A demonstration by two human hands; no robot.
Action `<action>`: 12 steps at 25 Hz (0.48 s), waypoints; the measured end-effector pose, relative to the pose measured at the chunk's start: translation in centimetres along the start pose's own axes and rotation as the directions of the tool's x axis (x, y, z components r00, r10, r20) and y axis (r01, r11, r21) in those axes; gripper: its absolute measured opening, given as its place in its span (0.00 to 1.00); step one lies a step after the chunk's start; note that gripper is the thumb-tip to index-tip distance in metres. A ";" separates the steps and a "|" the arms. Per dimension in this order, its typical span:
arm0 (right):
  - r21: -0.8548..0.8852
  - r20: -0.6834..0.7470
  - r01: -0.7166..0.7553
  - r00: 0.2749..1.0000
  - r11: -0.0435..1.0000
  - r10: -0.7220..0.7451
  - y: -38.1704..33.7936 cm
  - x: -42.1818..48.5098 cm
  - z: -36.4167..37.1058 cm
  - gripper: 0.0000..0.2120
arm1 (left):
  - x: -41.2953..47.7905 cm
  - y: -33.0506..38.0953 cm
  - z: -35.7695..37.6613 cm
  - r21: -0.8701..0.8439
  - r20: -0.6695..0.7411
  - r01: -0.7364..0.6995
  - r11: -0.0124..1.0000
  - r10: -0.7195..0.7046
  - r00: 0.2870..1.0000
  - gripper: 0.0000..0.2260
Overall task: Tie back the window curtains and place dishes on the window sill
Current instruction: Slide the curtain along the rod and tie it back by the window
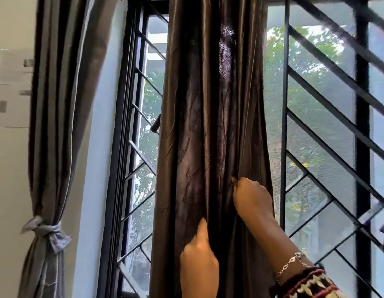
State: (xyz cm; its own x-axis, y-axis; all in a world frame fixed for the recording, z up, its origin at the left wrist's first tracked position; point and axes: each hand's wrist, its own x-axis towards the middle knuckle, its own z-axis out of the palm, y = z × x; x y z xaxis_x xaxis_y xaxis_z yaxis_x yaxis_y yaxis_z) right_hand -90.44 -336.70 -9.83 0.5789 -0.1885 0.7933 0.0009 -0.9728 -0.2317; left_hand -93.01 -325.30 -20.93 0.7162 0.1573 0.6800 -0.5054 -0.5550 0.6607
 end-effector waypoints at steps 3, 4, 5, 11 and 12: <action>0.087 0.004 0.008 1.000 0.996 -0.008 -1.6 -0.5 -0.3 0.22 | -0.1 1.3 0.2 0.129 0.111 -0.036 0.991 0.022 0.994 0.27; 0.137 0.008 0.013 1.000 0.991 -0.014 -1.9 -0.7 -0.4 0.23 | -0.1 1.6 0.4 0.165 0.131 -0.049 0.985 0.028 0.991 0.28; 0.199 0.018 0.014 1.000 0.980 -0.018 -2.2 -0.9 -0.5 0.23 | -0.2 1.8 0.6 0.211 0.156 -0.064 0.975 0.031 0.987 0.28; 0.385 0.052 0.045 0.996 0.922 -0.071 -2.6 -2.0 -1.3 0.31 | -0.5 2.8 0.2 0.231 0.092 -0.131 0.964 0.112 0.989 0.33; 0.350 0.032 0.073 0.995 0.934 -0.090 -2.7 -2.0 -1.3 0.30 | -1.2 2.7 0.2 0.275 0.164 -0.205 0.939 0.164 0.973 0.33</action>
State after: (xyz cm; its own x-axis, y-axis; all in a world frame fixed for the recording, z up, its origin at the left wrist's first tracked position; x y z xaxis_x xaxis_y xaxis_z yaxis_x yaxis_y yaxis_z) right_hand -92.68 -333.89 -10.11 0.6020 -0.0962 0.7927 0.3288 -0.8748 -0.3559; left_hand -95.15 -327.17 -20.02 0.6929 -0.0720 0.7174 -0.4887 -0.7785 0.3938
